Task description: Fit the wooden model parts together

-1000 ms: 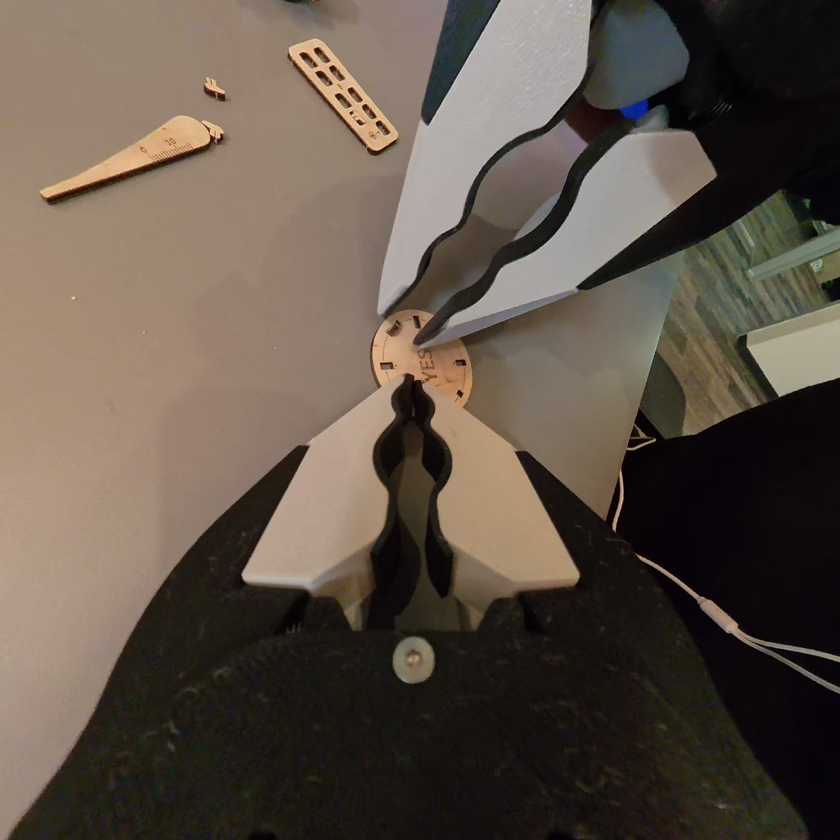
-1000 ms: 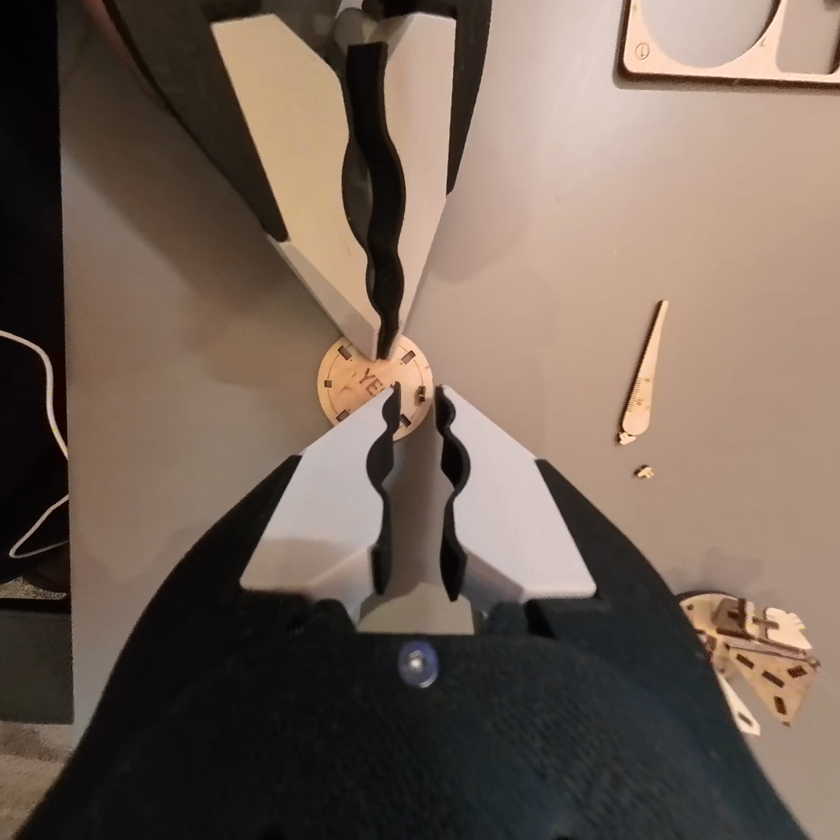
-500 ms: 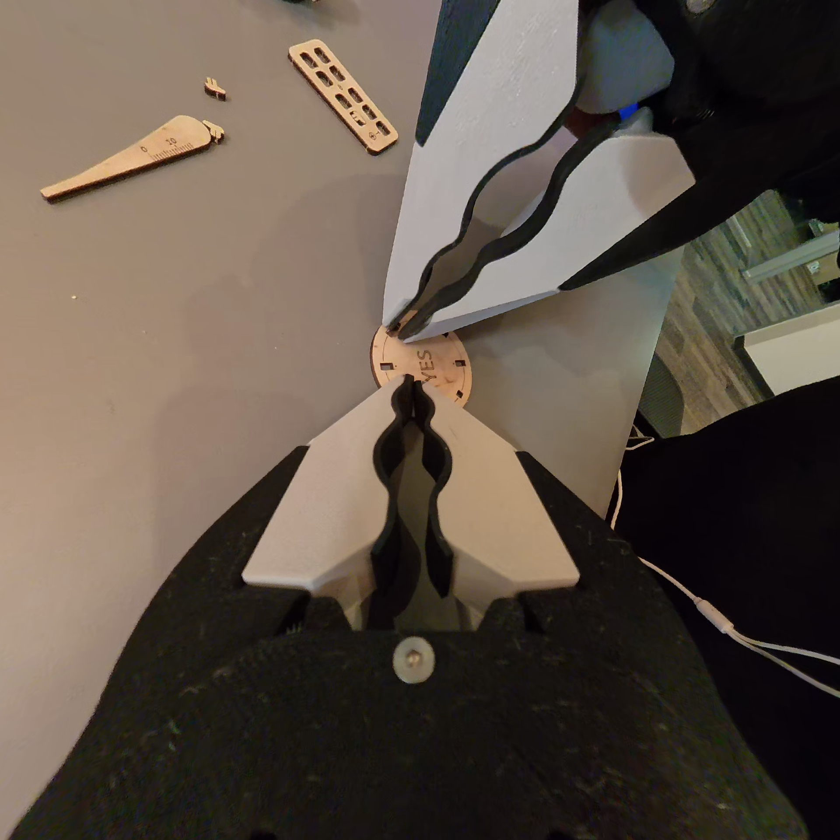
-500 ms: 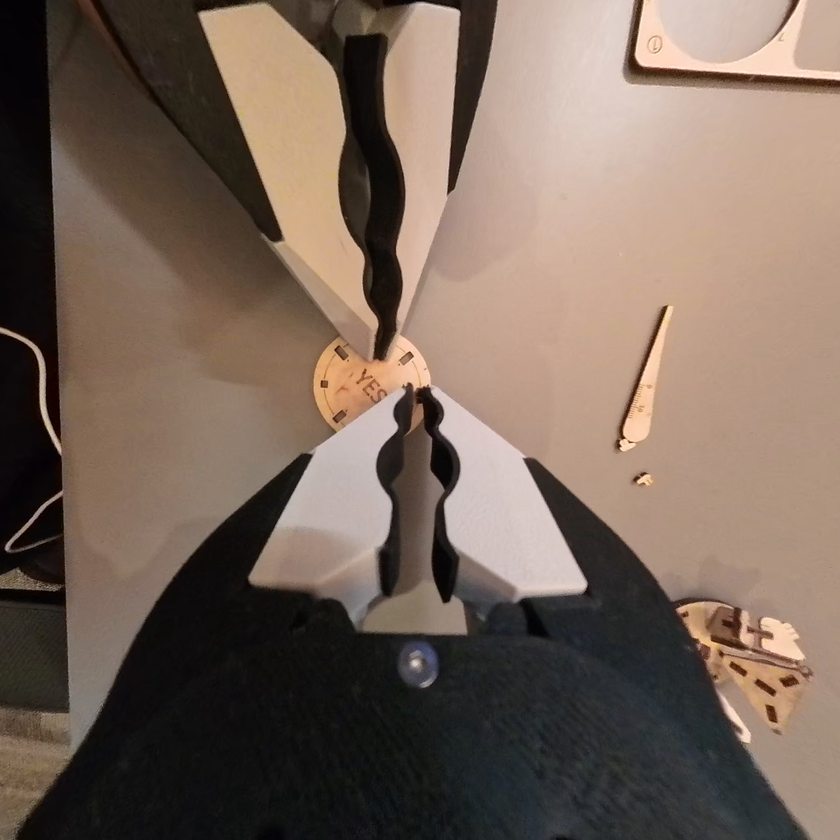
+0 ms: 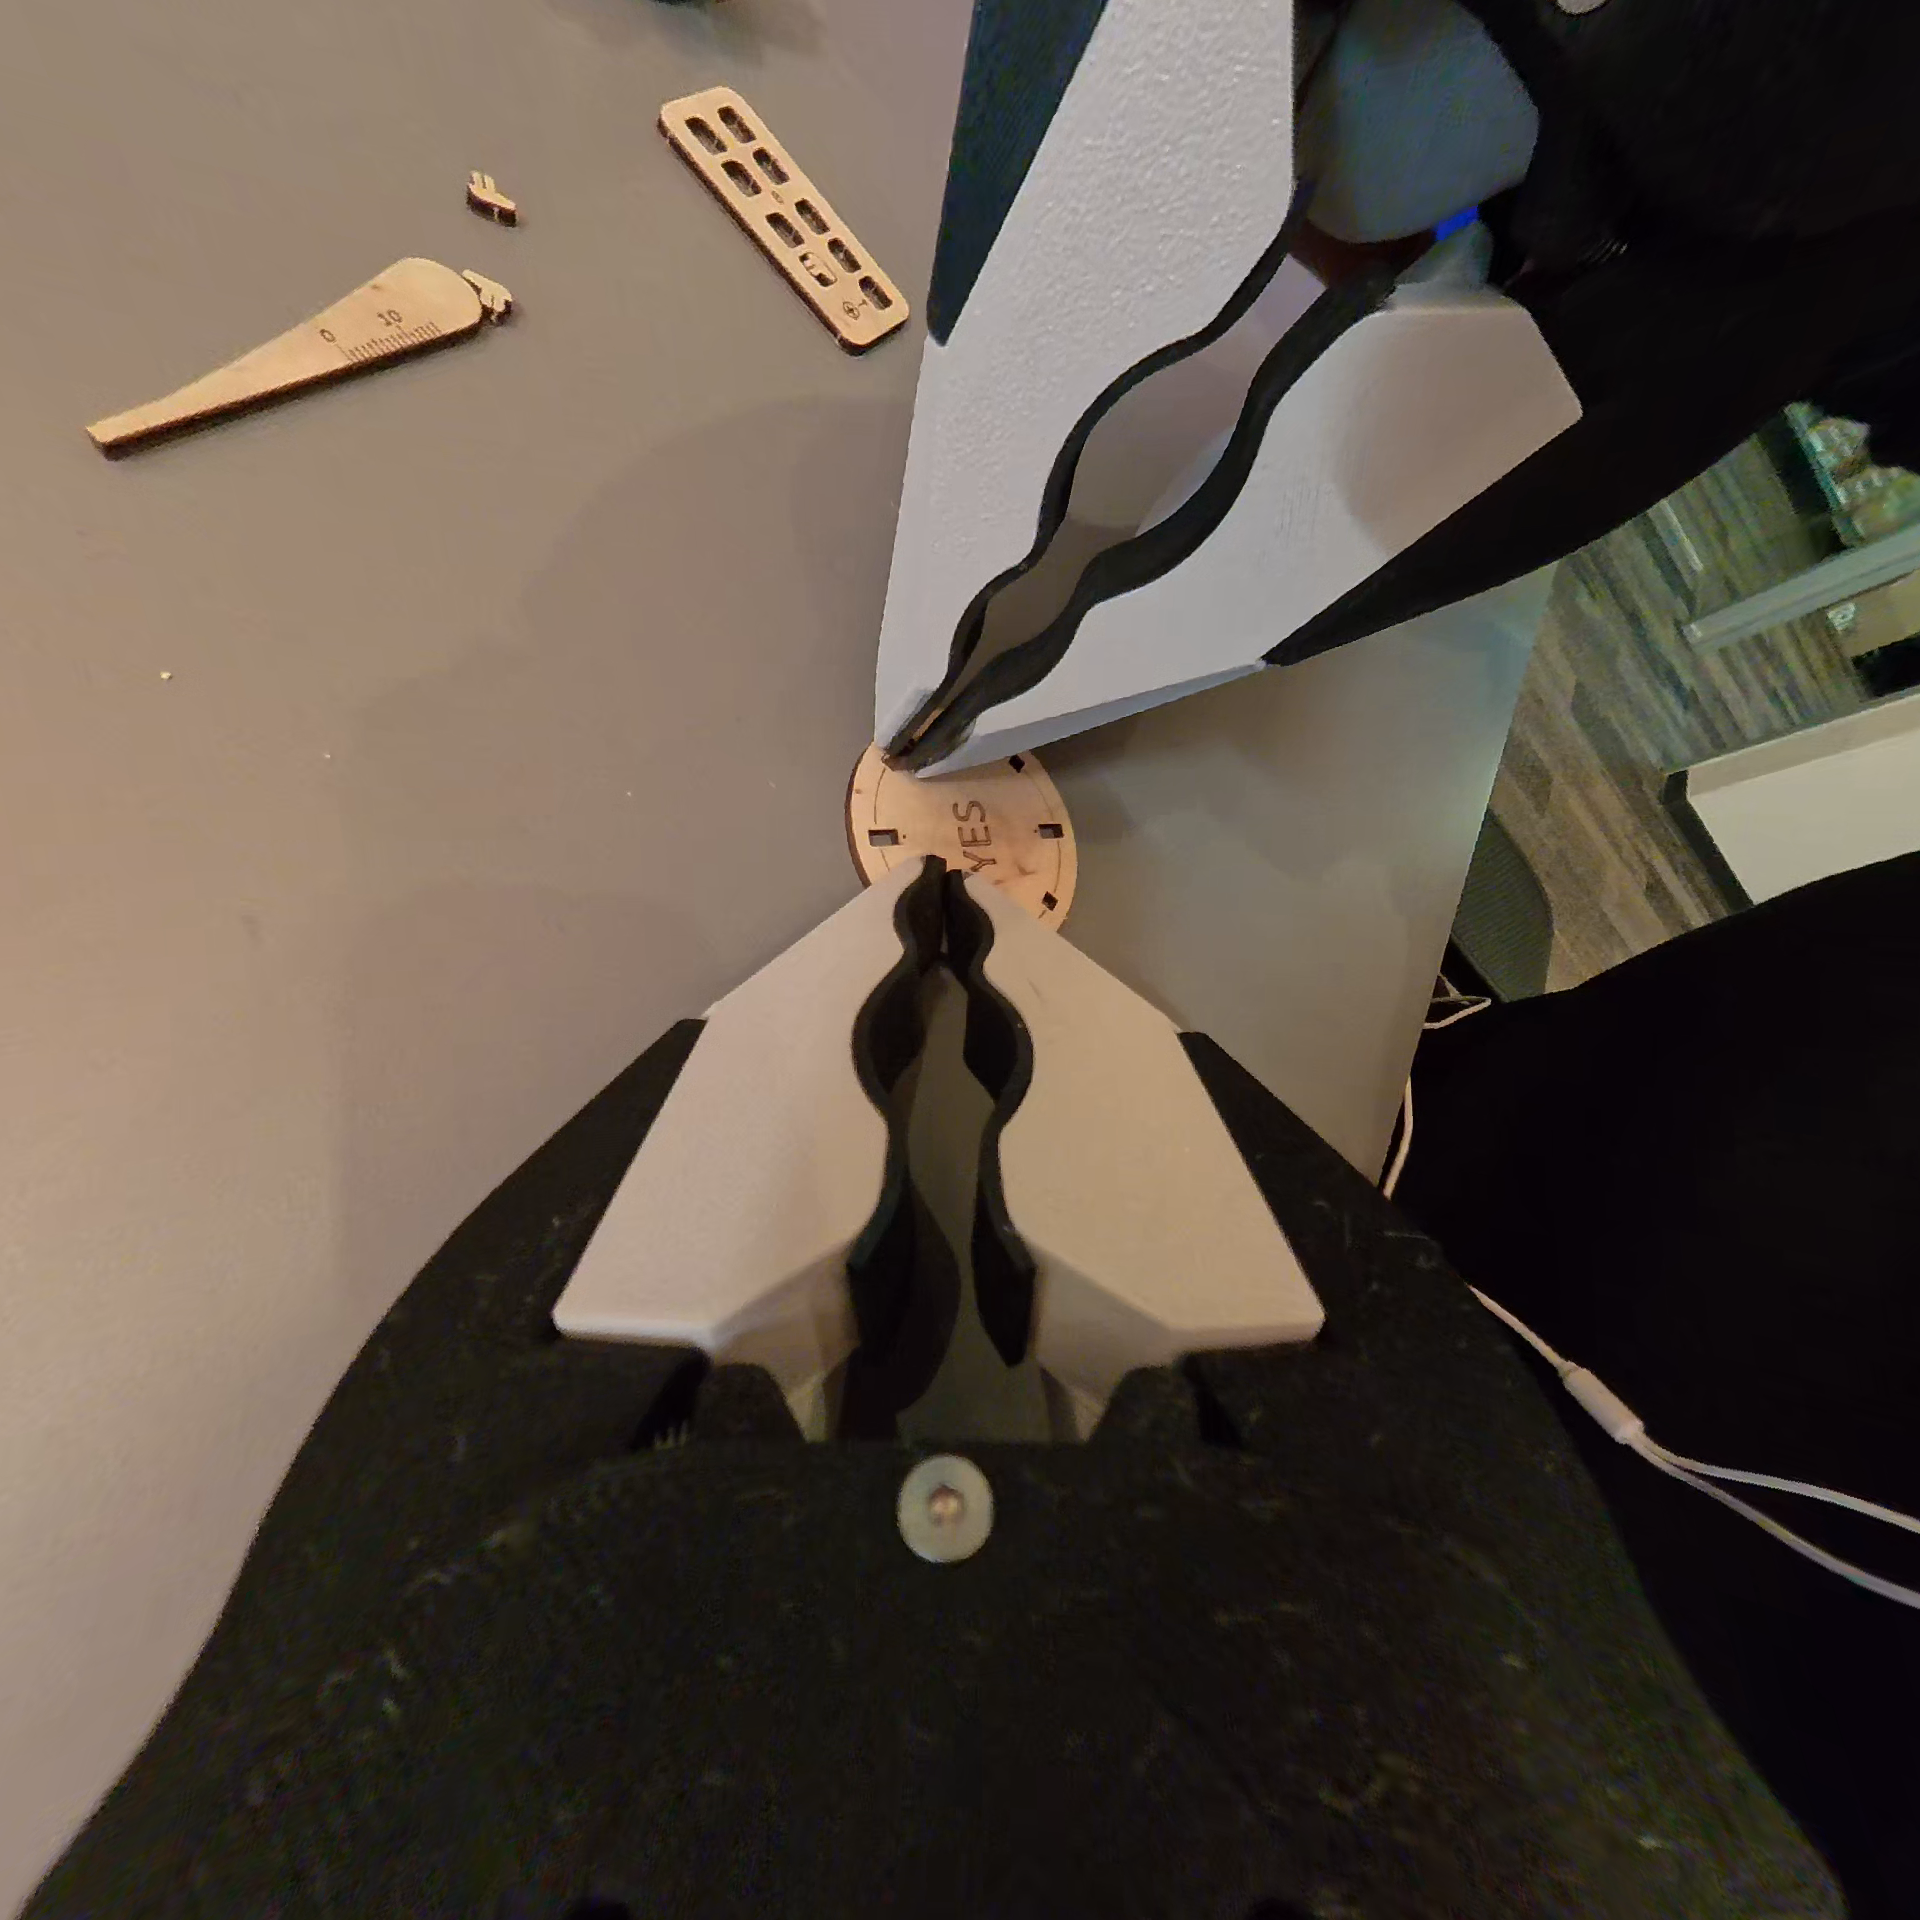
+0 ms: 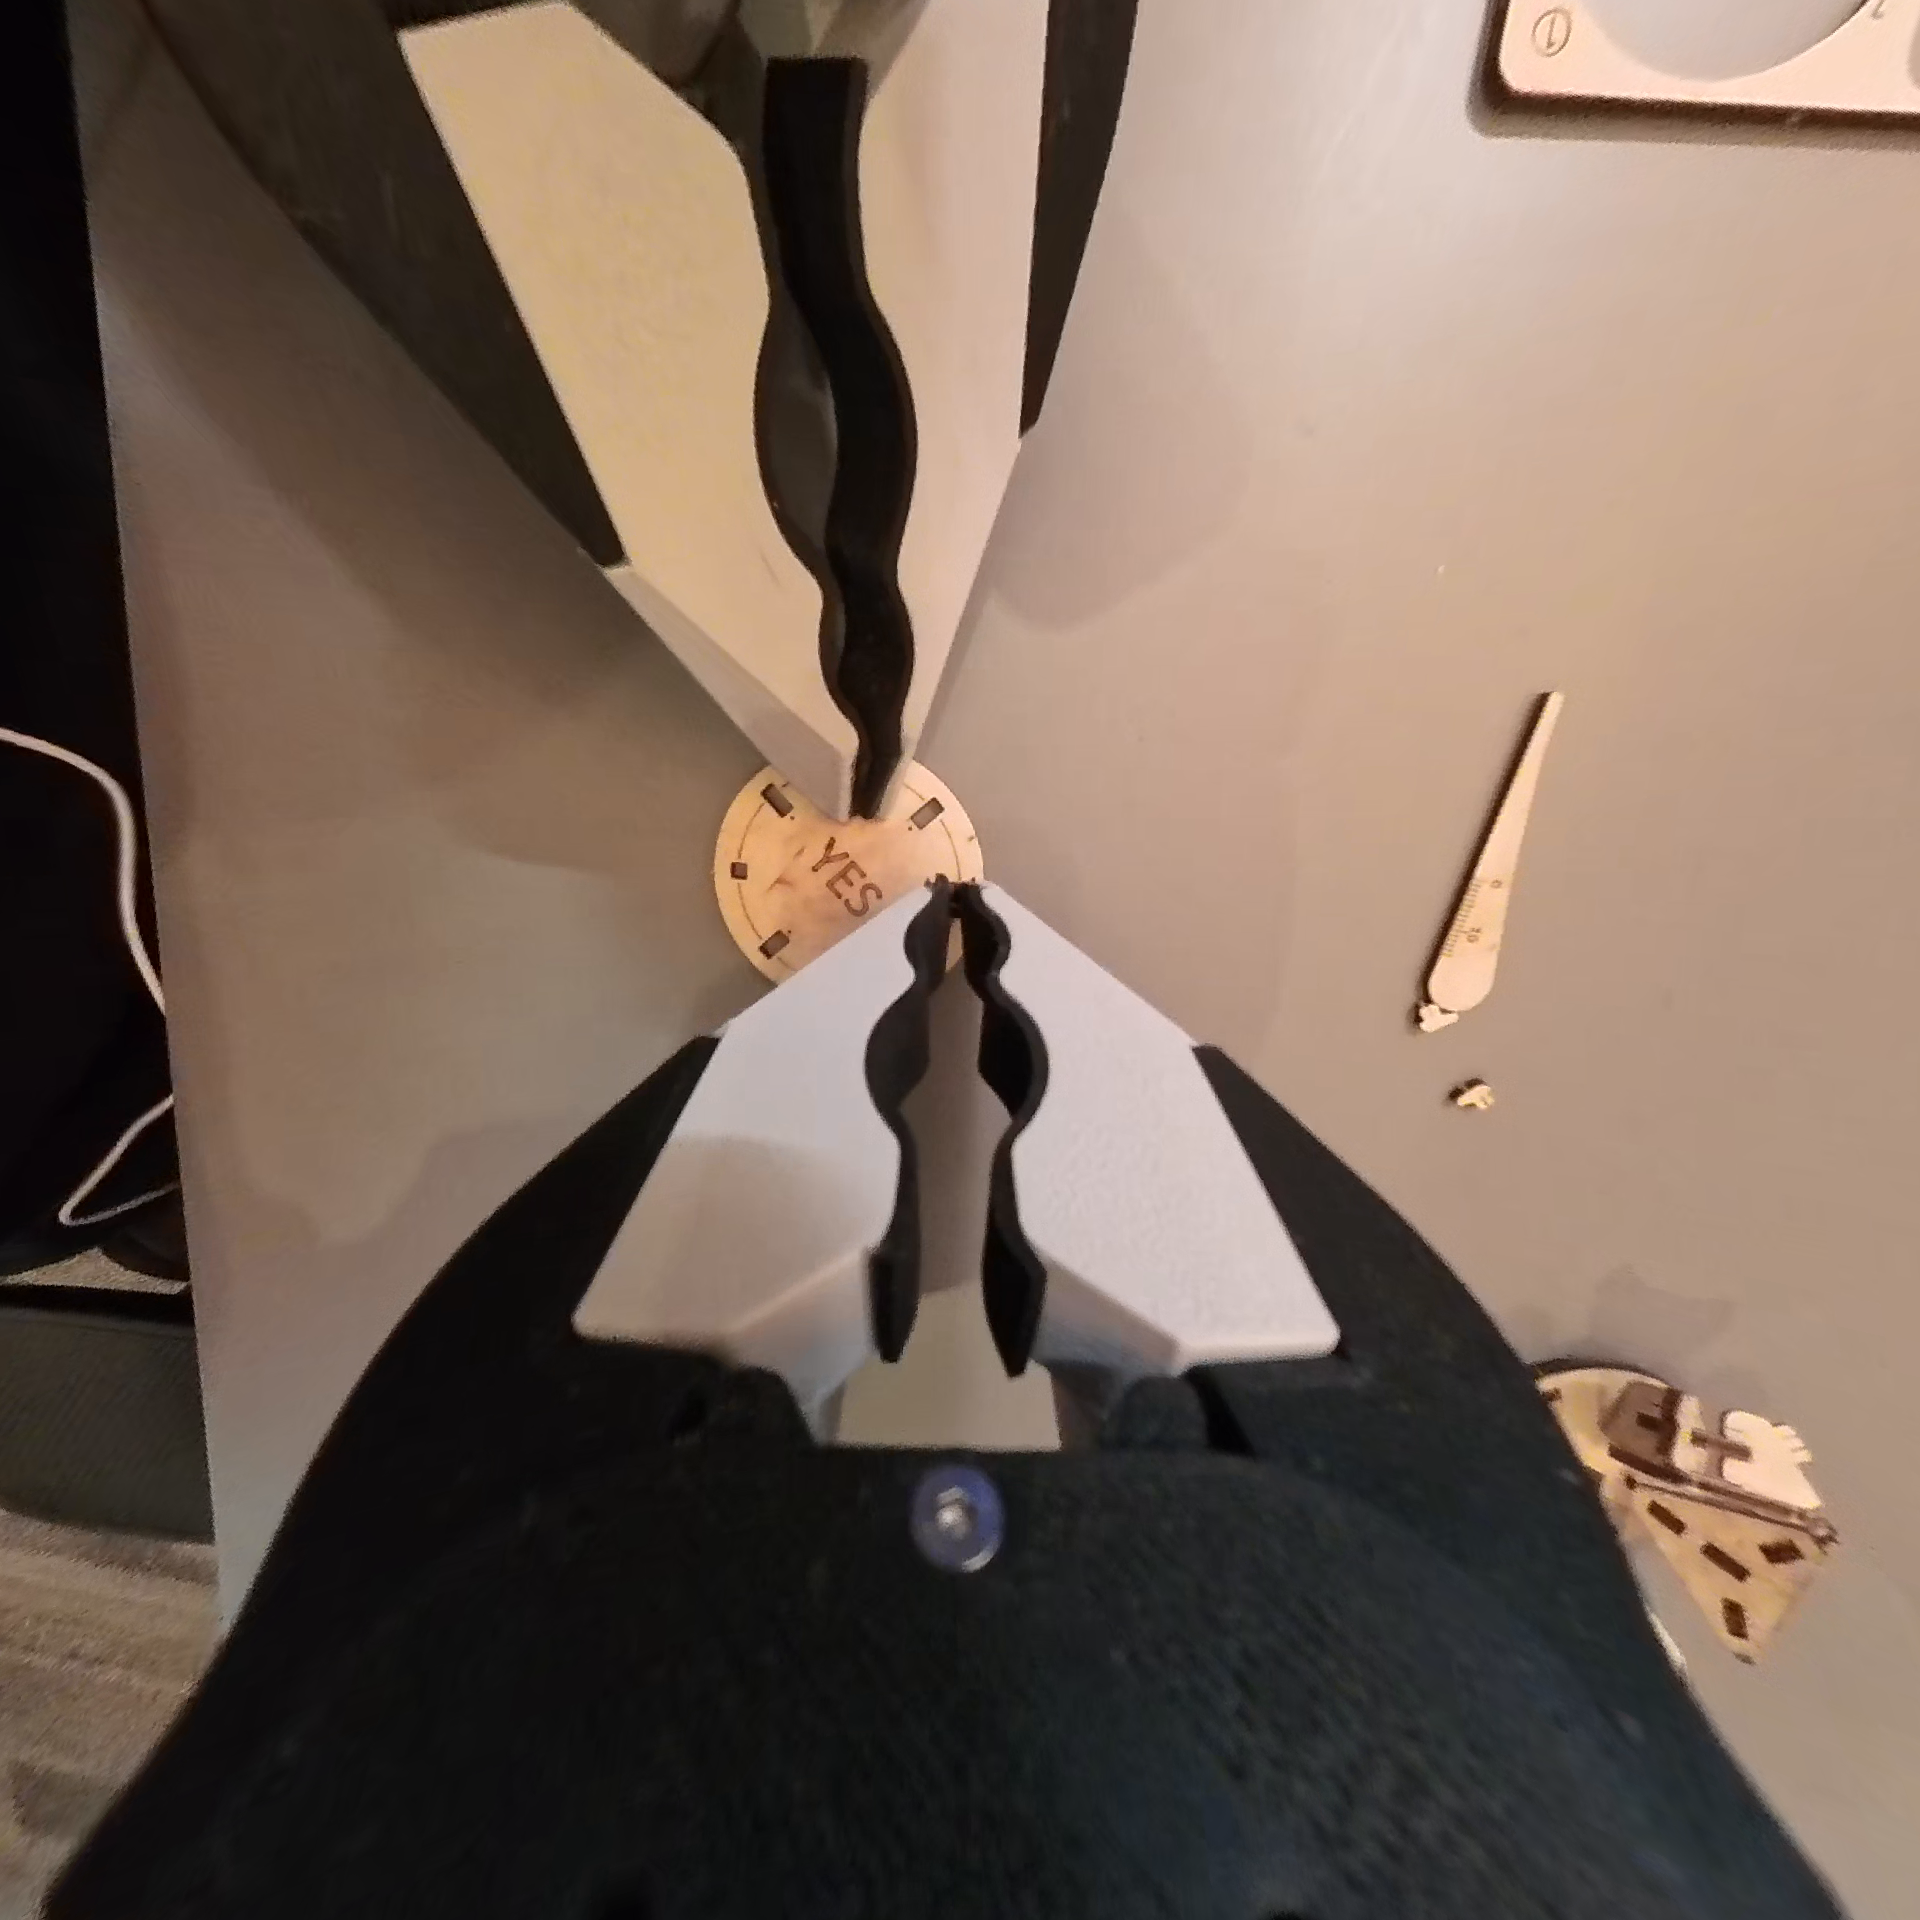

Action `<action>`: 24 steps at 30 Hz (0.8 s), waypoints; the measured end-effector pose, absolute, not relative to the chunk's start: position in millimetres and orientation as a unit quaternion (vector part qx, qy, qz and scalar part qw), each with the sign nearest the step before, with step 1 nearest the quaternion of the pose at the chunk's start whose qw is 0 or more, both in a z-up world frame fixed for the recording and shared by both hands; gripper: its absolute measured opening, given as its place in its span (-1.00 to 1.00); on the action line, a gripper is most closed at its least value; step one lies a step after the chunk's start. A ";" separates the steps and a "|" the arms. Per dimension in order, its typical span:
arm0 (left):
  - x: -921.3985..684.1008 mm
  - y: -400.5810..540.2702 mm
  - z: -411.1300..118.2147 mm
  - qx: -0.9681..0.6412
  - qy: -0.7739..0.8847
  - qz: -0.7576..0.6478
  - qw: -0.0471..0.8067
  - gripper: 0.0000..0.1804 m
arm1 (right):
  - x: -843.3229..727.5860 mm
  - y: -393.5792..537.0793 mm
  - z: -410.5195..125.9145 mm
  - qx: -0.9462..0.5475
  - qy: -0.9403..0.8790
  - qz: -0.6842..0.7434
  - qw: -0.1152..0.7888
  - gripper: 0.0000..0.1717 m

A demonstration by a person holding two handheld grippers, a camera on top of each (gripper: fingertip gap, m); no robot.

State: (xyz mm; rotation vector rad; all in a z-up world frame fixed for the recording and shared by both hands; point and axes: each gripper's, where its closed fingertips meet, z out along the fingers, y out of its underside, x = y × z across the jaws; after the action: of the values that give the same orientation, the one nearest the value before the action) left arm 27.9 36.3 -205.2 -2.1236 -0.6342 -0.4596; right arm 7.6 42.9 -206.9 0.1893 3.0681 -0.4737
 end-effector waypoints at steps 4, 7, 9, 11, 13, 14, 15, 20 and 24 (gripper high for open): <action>28.1 36.3 -205.0 -0.848 -0.254 -0.187 0.425 -1.00 | 7.2 42.4 -207.3 0.071 0.986 -0.151 0.024 -1.00; 28.1 36.3 -205.0 -0.847 -0.255 -0.189 0.426 -1.00 | 7.4 42.6 -207.4 0.071 0.987 -0.144 0.030 -1.00; 28.1 36.2 -205.0 -0.847 -0.256 -0.192 0.426 -1.00 | 7.4 42.6 -207.8 0.062 0.990 -0.127 0.026 -1.00; 28.1 36.2 -204.9 -0.846 -0.257 -0.194 0.426 -1.00 | 7.6 42.7 -208.0 0.054 0.992 -0.109 0.025 -1.00; 28.1 36.3 -205.1 -0.847 -0.256 -0.192 0.426 -1.00 | 7.5 42.6 -208.2 0.056 0.993 -0.096 0.031 -1.00; 28.3 36.3 -205.1 -0.847 -0.255 -0.191 0.426 -1.00 | 7.2 42.0 -208.4 0.057 0.993 -0.094 0.033 -1.00; 28.3 36.4 -205.0 -0.847 -0.255 -0.191 0.426 -1.00 | 7.0 41.7 -208.5 0.057 0.993 -0.091 0.037 -1.00; 28.3 36.5 -205.1 -0.846 -0.256 -0.194 0.425 -1.00 | 7.2 41.5 -209.0 0.059 0.994 -0.076 0.053 -1.00; 28.3 36.3 -205.1 -0.845 -0.257 -0.195 0.426 -1.00 | 5.8 37.5 -209.6 0.084 0.989 -0.109 0.058 -1.00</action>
State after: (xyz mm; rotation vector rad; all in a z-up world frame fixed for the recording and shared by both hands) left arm 28.3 36.3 -205.1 -2.1134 -0.6415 -0.4886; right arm 5.8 37.5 -209.6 0.2553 2.9971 -0.3289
